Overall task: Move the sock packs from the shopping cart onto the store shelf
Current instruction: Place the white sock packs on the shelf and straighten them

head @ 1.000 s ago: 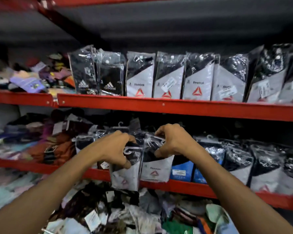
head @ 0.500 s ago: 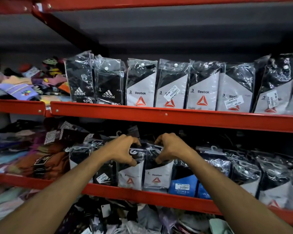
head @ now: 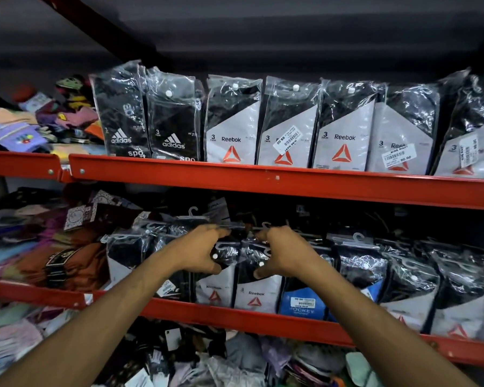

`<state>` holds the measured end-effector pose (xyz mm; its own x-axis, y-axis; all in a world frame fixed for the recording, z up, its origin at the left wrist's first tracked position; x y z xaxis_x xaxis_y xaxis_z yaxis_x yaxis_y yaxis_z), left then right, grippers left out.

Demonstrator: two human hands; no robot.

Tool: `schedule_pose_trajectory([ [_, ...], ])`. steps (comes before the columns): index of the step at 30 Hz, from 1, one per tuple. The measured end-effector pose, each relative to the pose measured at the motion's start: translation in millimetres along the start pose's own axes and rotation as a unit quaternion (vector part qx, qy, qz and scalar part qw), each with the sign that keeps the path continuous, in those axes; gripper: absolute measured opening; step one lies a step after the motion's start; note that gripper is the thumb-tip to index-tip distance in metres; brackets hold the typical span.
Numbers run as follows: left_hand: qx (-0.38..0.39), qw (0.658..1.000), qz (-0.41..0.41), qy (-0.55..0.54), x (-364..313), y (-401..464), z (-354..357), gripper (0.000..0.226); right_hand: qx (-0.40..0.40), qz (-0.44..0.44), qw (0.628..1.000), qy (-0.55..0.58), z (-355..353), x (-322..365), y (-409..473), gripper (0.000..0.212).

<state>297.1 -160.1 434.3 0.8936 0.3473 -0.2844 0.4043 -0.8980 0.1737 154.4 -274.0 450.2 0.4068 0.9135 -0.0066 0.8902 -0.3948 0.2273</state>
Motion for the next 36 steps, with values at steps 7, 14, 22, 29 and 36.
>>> schedule_pose_trajectory([
  [7,0.001,1.000,0.007,-0.008,-2.1,-7.6,-0.1,0.068,-0.076,-0.007,0.997,-0.015,13.6,7.4,-10.3,0.041],
  [14,-0.028,0.999,-0.015,-0.044,-2.6,-9.0,4.0,0.046,-0.112,-0.007,0.994,0.002,21.4,4.5,-12.6,0.040],
  [22,-0.029,0.999,-0.009,-0.033,-9.5,-11.8,7.4,0.057,-0.155,-0.044,0.987,0.012,28.6,2.7,-20.5,0.046],
  [29,-0.099,0.993,0.067,-0.018,-44.5,-13.0,25.3,0.064,-0.238,0.087,0.967,-0.018,34.7,-38.6,-60.5,0.052],
  [36,-0.160,0.985,0.050,-0.045,-40.6,-14.4,38.9,0.053,-0.218,0.083,0.972,-0.020,49.8,-50.7,-54.5,0.048],
])
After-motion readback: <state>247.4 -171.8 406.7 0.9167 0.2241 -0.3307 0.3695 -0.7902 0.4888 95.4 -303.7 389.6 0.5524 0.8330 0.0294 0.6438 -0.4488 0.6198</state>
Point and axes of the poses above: each hand's wrist, its own y-axis towards the middle knuckle, its own z-axis out of the palm, x = y × z, the point moved 5 cm from there along y, towards the middle knuckle, and after that the axes turned 11 degrees about -y, right-handed, at the moved point
